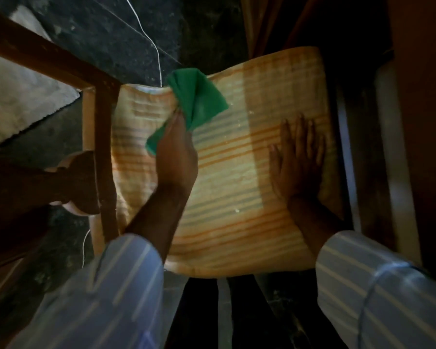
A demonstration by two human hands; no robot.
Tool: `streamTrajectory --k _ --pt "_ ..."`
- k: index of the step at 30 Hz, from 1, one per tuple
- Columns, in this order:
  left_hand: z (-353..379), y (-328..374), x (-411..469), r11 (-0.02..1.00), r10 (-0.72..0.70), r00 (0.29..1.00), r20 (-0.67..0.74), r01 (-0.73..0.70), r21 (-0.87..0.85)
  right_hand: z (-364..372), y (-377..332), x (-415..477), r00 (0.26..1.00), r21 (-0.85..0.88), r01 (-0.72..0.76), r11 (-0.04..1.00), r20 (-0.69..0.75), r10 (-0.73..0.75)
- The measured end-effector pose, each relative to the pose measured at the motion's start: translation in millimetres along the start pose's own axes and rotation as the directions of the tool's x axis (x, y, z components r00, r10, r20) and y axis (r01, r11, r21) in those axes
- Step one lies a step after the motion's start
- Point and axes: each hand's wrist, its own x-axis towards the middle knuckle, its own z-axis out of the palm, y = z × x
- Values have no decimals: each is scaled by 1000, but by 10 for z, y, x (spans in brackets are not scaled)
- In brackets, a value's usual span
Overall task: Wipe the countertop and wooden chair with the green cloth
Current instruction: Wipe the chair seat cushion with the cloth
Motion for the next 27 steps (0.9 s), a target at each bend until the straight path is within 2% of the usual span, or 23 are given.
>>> streamTrajectory --k 3,7,10,13,16,20,22,23,24,26,27 --pt "489 208 455 994 41 992 116 -53 101 8 -12 -17 1000 -7 3 1000 -20 -3" --pt "934 584 569 943 252 946 205 -287 168 17 -11 -17 999 -19 13 1000 -49 -14" --pt "1036 661 325 855 430 847 311 -493 161 36 -22 -21 999 -8 -14 1000 -48 13" --pt "890 325 -142 817 478 796 372 -558 144 48 -1 -35 998 2 -27 1000 -64 27" --pt "648 -126 -856 783 490 723 487 -610 117 61 27 -22 986 -148 26 989 -157 -50" --pt "308 -486 -1820 724 531 547 647 -690 -11 97 -10 -15 991 -36 -9 999 -131 4" --pt "133 -548 -2096 706 577 486 656 -701 -101 112 3 -28 993 -35 3 999 -119 -7" --pt "42 -543 -2155 732 580 505 640 -667 -137 107 0 -26 994 -29 0 1000 -112 -3" --pt "-35 -541 -2178 791 549 555 625 -586 -176 95 -5 -20 995 -24 -6 1000 -104 4" --pt "-223 -485 -2078 948 317 731 604 -218 -233 78 -17 -18 996 -28 -13 1000 -88 11" --pt "-327 -434 -1971 971 165 790 591 -25 -238 67 -15 -24 997 -29 -13 999 -82 11"
